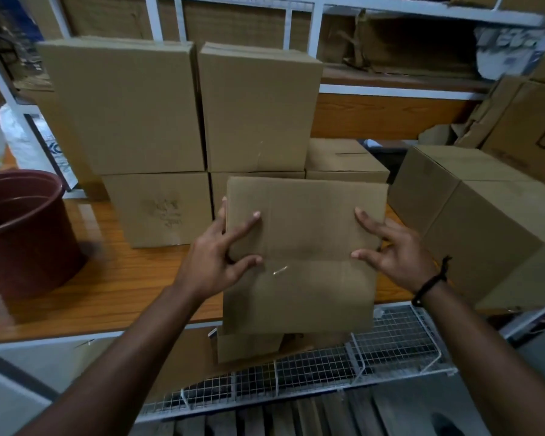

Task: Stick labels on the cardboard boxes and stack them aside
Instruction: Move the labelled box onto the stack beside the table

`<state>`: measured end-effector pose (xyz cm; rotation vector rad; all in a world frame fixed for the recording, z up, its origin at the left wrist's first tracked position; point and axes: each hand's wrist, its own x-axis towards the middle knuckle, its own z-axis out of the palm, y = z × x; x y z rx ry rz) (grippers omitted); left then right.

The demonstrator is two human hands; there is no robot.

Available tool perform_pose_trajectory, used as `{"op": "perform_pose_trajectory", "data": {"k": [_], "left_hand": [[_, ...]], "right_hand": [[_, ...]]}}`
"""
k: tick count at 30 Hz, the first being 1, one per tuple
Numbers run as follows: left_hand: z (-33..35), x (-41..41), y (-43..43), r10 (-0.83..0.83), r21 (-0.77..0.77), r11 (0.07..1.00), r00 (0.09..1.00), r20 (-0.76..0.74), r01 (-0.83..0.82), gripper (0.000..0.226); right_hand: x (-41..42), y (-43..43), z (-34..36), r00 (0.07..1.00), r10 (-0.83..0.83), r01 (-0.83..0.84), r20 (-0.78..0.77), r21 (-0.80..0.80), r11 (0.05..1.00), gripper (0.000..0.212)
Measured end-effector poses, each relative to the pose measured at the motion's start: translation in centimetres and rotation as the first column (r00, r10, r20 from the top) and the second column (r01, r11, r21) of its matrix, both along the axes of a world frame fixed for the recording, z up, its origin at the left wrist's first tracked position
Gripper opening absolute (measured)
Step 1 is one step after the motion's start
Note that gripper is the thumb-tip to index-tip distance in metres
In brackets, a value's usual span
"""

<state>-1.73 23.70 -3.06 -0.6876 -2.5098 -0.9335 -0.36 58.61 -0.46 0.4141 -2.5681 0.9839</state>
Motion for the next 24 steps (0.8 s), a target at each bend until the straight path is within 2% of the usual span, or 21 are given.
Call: {"op": "perform_pose_trajectory", "data": {"k": [3, 6, 12, 16, 19, 24], "left_hand": [[2.7, -0.9, 0.1, 0.006, 0.097, 0.995, 0.999, 0.042, -0.011, 0.079], [4.5, -1.5, -0.1, 0.008, 0.154, 0.988, 0.989, 0.150, -0.031, 0.080], [5.9, -3.5, -0.8, 0.065, 0.062, 0.993, 0.913, 0.402, -0.099, 0.075], [4.6, -5.2, -2.0, 0.012, 0.122, 0.987, 0.821, 0.571, -0.100, 0.074], [3.1, -6.4, -2.5, 0.029, 0.115, 0.986, 0.801, 0.598, -0.122, 0.074], [1.7, -6.9, -2.6, 0.015, 0.185, 0.969, 0.790, 0.613, -0.162, 0.065]], "right_hand": [[-0.9, 0.3, 3.0, 0.989, 0.025, -0.010, 0.144, -0.106, 0.994, 0.071], [-2.2, -0.3, 4.7, 0.972, 0.049, -0.015, 0.229, -0.145, 0.989, 0.063], [-4.8, -2.3, 3.1, 0.922, 0.071, 0.003, 0.379, -0.191, 0.982, 0.058], [-6.4, -3.9, 1.6, 0.886, 0.072, 0.018, 0.457, -0.190, 0.982, 0.054], [-7.5, -4.6, 0.6, 0.873, 0.061, 0.035, 0.485, -0.186, 0.982, 0.052], [-8.9, -5.6, -0.9, 0.900, 0.029, 0.033, 0.434, -0.133, 0.991, 0.041]]}}
